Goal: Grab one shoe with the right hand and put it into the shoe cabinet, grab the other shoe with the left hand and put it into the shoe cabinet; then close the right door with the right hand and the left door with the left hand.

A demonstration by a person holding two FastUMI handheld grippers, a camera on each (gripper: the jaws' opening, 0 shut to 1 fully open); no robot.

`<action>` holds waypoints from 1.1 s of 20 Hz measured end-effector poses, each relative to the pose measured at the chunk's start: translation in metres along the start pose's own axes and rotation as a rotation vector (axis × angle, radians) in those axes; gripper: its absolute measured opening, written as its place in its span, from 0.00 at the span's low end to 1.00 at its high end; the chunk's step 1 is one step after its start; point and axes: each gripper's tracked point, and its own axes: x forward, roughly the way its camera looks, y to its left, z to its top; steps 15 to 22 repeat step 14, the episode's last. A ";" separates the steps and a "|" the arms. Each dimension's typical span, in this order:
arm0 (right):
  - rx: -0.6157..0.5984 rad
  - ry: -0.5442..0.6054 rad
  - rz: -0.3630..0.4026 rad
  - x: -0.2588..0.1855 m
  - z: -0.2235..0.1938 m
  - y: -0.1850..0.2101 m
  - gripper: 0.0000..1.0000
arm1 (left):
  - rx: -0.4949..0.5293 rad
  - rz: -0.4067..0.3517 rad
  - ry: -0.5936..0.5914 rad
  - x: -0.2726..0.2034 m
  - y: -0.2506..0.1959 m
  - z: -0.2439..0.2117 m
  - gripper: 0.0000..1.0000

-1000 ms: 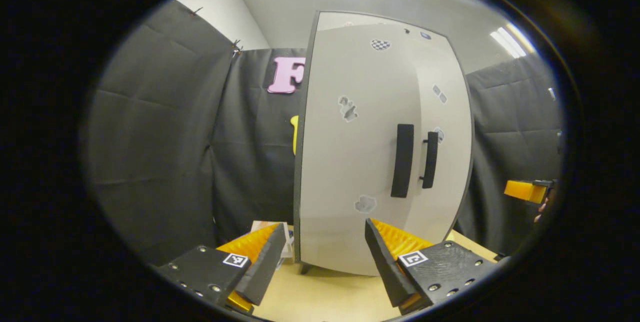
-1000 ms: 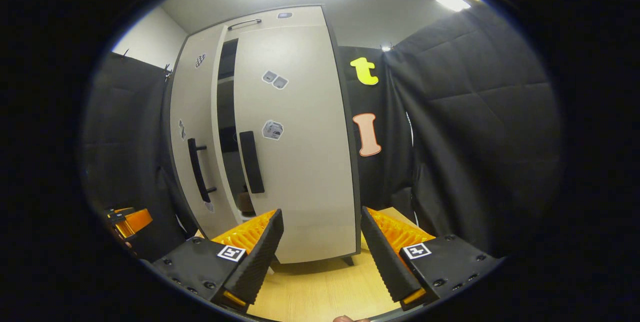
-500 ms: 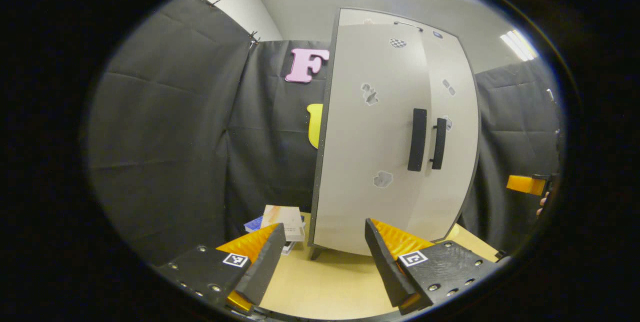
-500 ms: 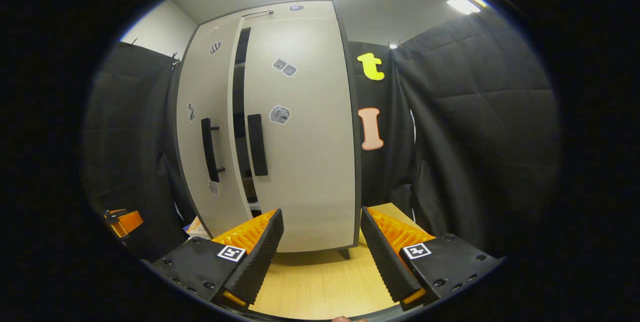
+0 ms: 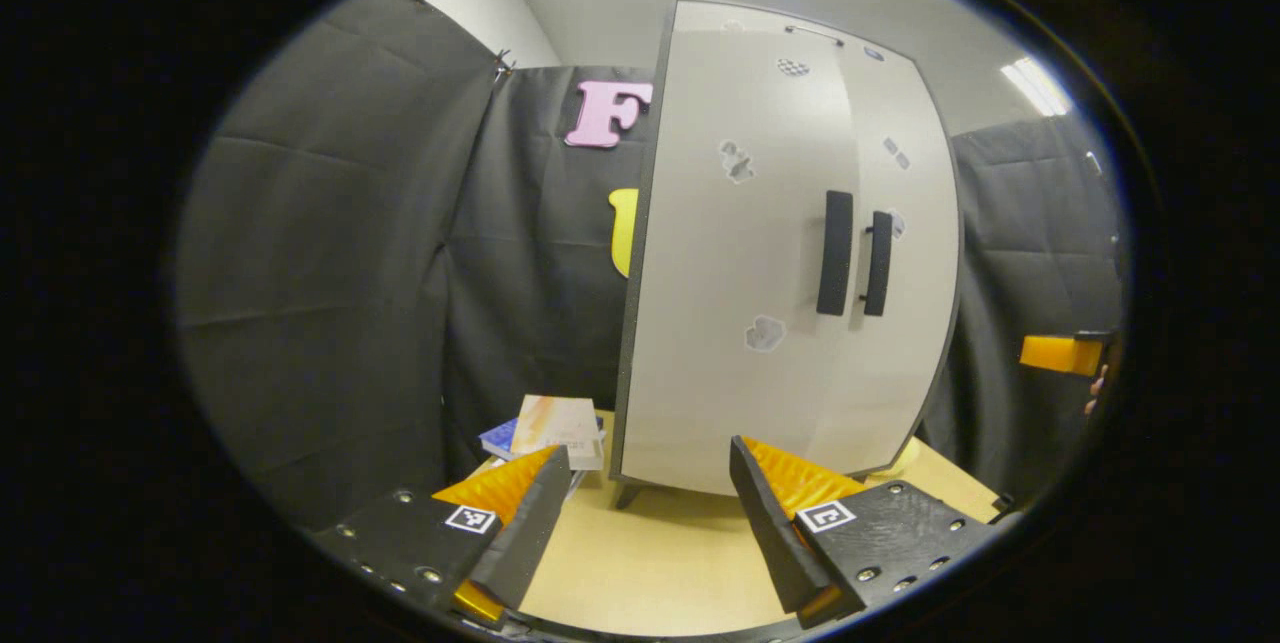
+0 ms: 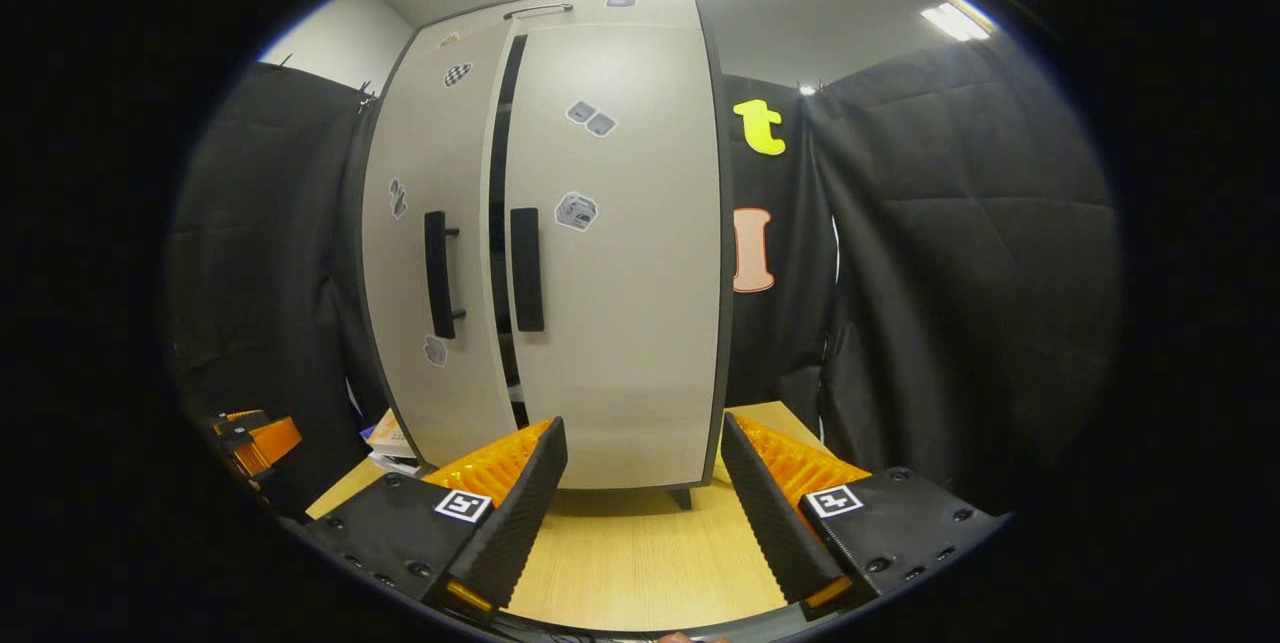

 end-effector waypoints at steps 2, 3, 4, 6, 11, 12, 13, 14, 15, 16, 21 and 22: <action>0.006 0.021 0.005 0.003 -0.002 0.001 0.98 | 0.001 0.015 0.029 0.005 0.010 -0.018 0.98; 0.011 0.028 0.008 0.005 -0.002 0.001 0.98 | 0.001 0.024 0.042 0.007 0.014 -0.025 0.98; 0.015 0.034 0.013 0.007 -0.002 0.002 0.98 | 0.001 0.030 0.052 0.008 0.014 -0.028 0.98; 0.013 0.044 0.024 0.015 0.000 0.004 0.98 | 0.002 0.036 0.055 0.008 0.015 -0.028 0.93; 0.000 0.067 0.059 0.028 0.003 0.015 0.98 | 0.032 0.036 0.031 0.011 0.014 -0.024 0.92; 0.000 0.074 0.065 0.029 0.003 0.017 0.98 | 0.038 0.034 0.024 0.011 0.013 -0.022 0.92; 0.003 0.086 0.073 0.030 0.001 0.019 0.98 | 0.043 0.030 0.016 0.012 0.011 -0.019 0.92; 0.008 0.095 0.084 0.031 0.001 0.021 0.99 | 0.051 0.028 0.004 0.012 0.010 -0.016 0.92; 0.008 0.095 0.084 0.031 0.001 0.021 0.99 | 0.051 0.028 0.004 0.012 0.010 -0.016 0.92; 0.008 0.095 0.084 0.031 0.001 0.021 0.99 | 0.051 0.028 0.004 0.012 0.010 -0.016 0.92; 0.008 0.095 0.084 0.031 0.001 0.021 0.99 | 0.051 0.028 0.004 0.012 0.010 -0.016 0.92; 0.008 0.095 0.084 0.031 0.001 0.021 0.99 | 0.051 0.028 0.004 0.012 0.010 -0.016 0.92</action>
